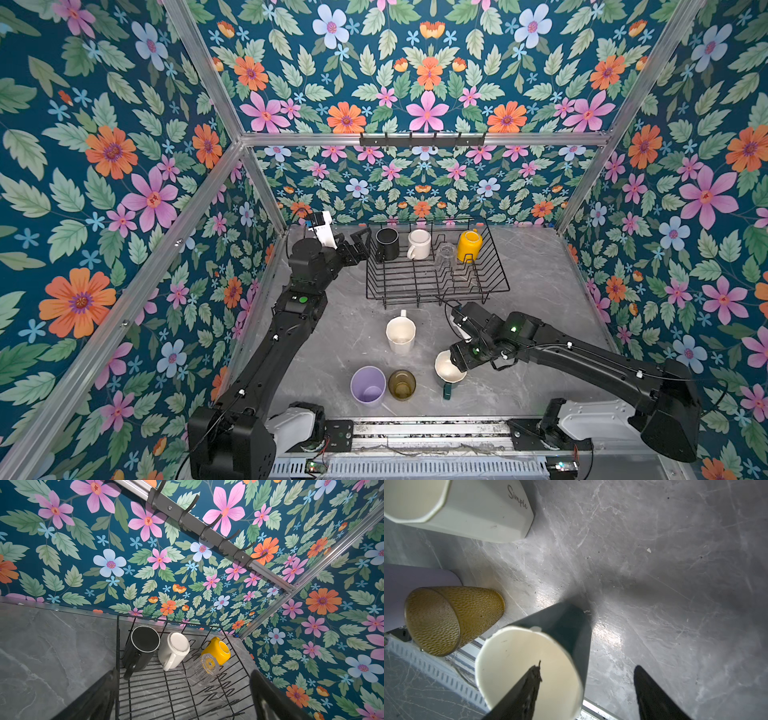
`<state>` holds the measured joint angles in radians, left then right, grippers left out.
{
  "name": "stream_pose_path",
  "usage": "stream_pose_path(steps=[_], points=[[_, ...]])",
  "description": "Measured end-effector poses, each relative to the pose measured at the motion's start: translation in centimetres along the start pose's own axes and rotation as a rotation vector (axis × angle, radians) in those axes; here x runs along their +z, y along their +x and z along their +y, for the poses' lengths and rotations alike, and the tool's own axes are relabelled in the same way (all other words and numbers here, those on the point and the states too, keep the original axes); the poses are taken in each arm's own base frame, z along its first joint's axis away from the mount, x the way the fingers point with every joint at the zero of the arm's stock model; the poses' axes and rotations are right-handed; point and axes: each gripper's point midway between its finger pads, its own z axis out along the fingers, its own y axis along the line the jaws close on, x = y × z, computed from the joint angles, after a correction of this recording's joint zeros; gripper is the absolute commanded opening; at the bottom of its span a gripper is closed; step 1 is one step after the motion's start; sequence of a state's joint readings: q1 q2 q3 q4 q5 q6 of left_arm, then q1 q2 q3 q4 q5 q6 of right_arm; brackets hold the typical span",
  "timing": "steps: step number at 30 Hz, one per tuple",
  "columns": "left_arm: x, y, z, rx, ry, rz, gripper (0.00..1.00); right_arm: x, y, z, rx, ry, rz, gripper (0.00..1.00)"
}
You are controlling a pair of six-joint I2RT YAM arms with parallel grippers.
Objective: Load the cups into the dish rack
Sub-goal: 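Lower the right gripper into the dark green mug and close on its rim, then lift the dark green mug with the right gripper toward the rack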
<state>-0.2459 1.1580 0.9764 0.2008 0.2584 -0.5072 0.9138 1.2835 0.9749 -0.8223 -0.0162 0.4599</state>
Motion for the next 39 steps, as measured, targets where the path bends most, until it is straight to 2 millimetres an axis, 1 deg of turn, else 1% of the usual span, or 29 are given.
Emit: stream_pose_path(steps=[4,9,16,21,25,28,34,35,39], points=[[-0.6,-0.3,-0.2,0.016,0.004,-0.009,1.0,0.6,-0.5,0.2,-0.033,0.01,0.011,0.71],[-1.3,-0.4,-0.4,0.031,0.011,-0.013,1.0,1.7,-0.7,0.5,-0.093,0.01,0.042,0.65],[-1.6,-0.3,-0.7,0.044,0.026,-0.008,1.0,3.3,-1.2,1.2,-0.157,-0.004,0.075,0.5],[-1.9,-0.1,-0.7,0.048,0.028,-0.006,1.0,3.8,-1.1,1.4,-0.189,-0.01,0.092,0.35],[-1.9,0.1,-0.6,0.05,0.028,-0.006,1.0,3.9,-1.2,1.5,-0.202,-0.009,0.095,0.26],[-1.9,0.2,-0.5,0.049,0.025,-0.003,1.0,3.8,-1.0,1.4,-0.205,-0.006,0.102,0.17],[-2.0,0.2,-0.5,0.049,0.026,-0.005,1.0,3.0,-1.1,0.6,-0.199,0.028,0.085,0.02],[-2.1,0.1,-0.5,0.05,0.028,-0.007,1.0,2.7,-1.1,0.5,-0.197,0.031,0.079,0.0],[-2.3,0.0,-0.8,0.054,0.041,-0.022,1.0,1.7,-1.1,0.6,-0.173,0.024,0.058,0.0]])
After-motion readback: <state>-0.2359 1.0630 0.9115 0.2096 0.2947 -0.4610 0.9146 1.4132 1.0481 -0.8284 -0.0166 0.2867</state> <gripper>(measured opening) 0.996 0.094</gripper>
